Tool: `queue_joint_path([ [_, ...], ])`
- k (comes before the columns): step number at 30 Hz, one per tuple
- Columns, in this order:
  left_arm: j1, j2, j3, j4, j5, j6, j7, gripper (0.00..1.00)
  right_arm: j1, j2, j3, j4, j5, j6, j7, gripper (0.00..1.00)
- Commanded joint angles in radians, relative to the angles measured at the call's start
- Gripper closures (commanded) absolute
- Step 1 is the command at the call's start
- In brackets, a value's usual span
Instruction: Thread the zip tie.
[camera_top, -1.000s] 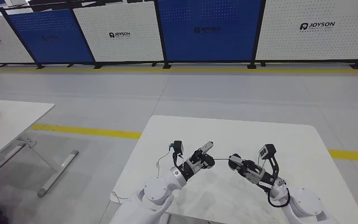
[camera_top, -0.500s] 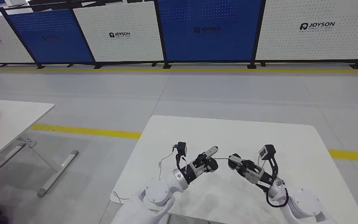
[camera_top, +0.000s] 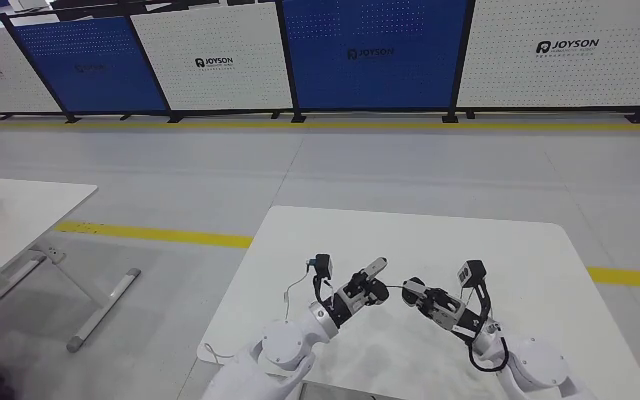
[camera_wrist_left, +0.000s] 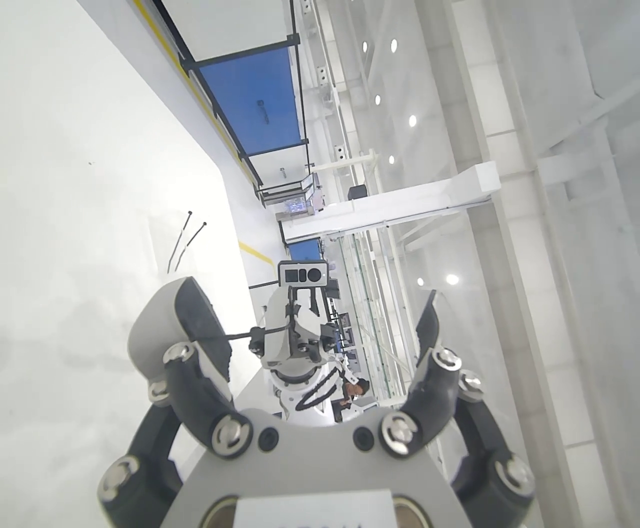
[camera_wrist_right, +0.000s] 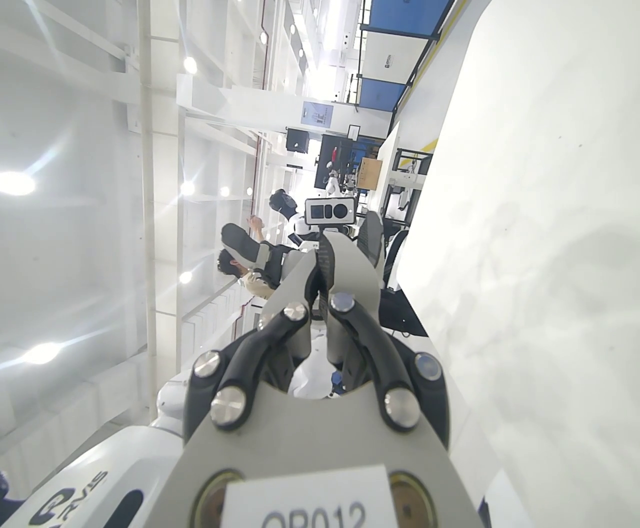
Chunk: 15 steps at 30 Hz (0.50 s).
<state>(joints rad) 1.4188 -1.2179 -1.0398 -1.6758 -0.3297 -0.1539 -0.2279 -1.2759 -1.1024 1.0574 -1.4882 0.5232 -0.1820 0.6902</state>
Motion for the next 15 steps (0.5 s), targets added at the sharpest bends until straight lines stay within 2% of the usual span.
queue_joint_path([
  [1, -0.002, 0.0, 0.004, 0.003, 0.01, -0.002, -0.004, 0.0, 0.0, 0.0, 0.0, 0.0, 0.0, 0.0, 0.0, 1.0],
  [3, -0.004, -0.001, 0.007, 0.008, 0.01, -0.004, -0.015, 0.0, 0.0, 0.0, 0.0, 0.0, 0.0, 0.0, 0.0, 1.0],
  [4, -0.006, -0.001, 0.007, 0.011, 0.009, -0.005, -0.019, 0.15, 0.0, 0.0, 0.0, 0.0, 0.0, 0.0, 0.0, 1.0],
  [5, -0.007, -0.001, 0.008, 0.014, 0.005, -0.006, -0.025, 0.48, 0.0, 0.0, 0.0, 0.0, 0.0, 0.0, 0.0, 1.0],
  [6, -0.007, -0.001, 0.008, 0.018, 0.0, -0.007, -0.033, 0.56, 0.0, 0.0, 0.0, 0.0, 0.0, 0.0, 0.0, 1.0],
  [9, -0.005, -0.001, 0.007, 0.022, -0.006, -0.014, -0.044, 0.67, 0.0, 0.0, 0.0, 0.0, 0.0, 0.0, 0.0, 1.0],
  [12, -0.002, 0.0, 0.004, 0.023, -0.016, -0.021, -0.052, 0.72, 0.0, 0.0, 0.0, 0.0, 0.0, 0.0, 0.0, 1.0],
  [15, 0.001, 0.001, -0.003, 0.02, -0.021, -0.032, -0.056, 0.7, 0.0, 0.0, 0.0, 0.0, 0.0, 0.0, 0.0, 1.0],
])
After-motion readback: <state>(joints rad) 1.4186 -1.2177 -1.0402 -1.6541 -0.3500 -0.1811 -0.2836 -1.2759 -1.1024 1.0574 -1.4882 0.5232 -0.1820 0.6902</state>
